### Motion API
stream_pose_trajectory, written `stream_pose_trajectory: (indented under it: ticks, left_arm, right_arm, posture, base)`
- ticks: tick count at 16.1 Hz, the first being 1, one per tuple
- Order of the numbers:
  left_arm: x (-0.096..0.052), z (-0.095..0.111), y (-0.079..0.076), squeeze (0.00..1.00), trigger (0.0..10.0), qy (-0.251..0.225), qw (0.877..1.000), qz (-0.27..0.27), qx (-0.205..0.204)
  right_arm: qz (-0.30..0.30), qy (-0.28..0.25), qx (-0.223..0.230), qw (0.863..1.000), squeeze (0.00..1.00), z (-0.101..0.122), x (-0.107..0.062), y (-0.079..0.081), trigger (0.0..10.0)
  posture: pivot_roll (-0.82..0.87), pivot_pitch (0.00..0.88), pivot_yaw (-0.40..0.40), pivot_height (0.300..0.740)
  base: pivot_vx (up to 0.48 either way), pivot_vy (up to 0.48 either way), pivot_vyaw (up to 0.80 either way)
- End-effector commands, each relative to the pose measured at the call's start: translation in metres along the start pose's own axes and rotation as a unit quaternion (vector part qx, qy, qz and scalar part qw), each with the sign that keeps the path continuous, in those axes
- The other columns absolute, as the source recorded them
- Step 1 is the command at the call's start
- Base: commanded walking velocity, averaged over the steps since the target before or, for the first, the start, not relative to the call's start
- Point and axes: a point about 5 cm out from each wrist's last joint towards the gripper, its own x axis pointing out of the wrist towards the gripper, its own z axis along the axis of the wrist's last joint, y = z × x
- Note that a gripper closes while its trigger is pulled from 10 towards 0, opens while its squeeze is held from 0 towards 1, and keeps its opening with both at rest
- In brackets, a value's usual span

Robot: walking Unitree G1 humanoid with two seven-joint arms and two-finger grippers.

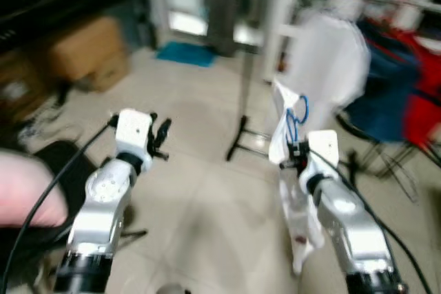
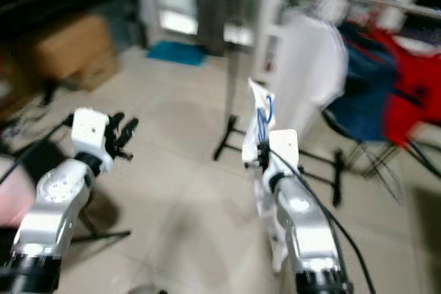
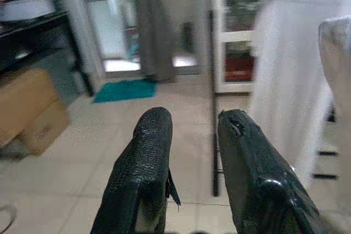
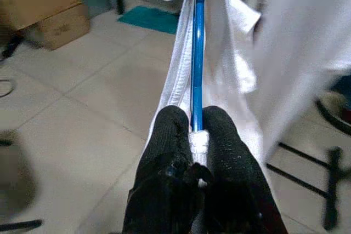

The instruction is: Hang hanger

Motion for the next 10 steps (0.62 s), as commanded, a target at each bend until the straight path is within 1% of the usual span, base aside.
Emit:
stream_pose_trajectory:
  ticks: [1,3,4,5,8,10]
  left_arm:
    - [0.0014,0.0054,-0.0009,0.0,10.0,-0.008,1.0,-0.002,-0.007]
    - [-0.0004,0.0033,-0.0018,0.0,10.0,0.0,1.0,-0.007,-0.016]
    - [-0.0004,0.0031,-0.0021,0.0,10.0,0.0,1.0,-0.007,-0.014]
    - [-0.0003,0.0032,-0.0021,0.0,10.0,-0.001,1.0,-0.007,-0.012]
    - [0.0029,0.0053,-0.0023,0.0,10.0,-0.003,1.0,-0.01,-0.018]
    - [0.0041,0.0061,-0.0045,0.0,10.0,-0.002,1.0,-0.015,-0.02]
  right_arm:
    - [-0.007,-0.025,0.003,1.0,0.0,0.0132,0.0026,-0.0018,10.0]
    - [-0.018,-0.024,0.032,0.999,0.0,0.0172,0.0053,-0.0032,10.0]
    - [-0.018,-0.029,0.051,0.998,0.0,0.0168,0.0053,-0.0029,10.0]
    - [-0.017,-0.031,0.053,0.998,0.0,0.017,0.005,-0.0025,10.0]
    - [-0.003,-0.051,0.03,0.998,0.0,0.022,0.0062,0.0019,10.0]
    - [-0.009,-0.051,0.032,0.998,0.0,0.023,0.0073,0.0009,10.0]
  posture:
    - [0.05,0.0,-0.003,0.74]
    - [0.05,0.0,-0.002,0.74]
    - [0.05,0.0,-0.001,0.74]
    - [0.05,0.0,-0.001,0.74]
    - [0.05,0.0,0.002,0.74]
    - [0.05,0.0,0.003,0.74]
  base:
    - [0.424,0.0,0.0]
    - [0.429,0.0,0.0]
    - [0.439,0.0,0.0]
    - [0.439,0.0,0.0]
    - [0.465,0.0,0.0]
    - [0.472,0.0,0.0]
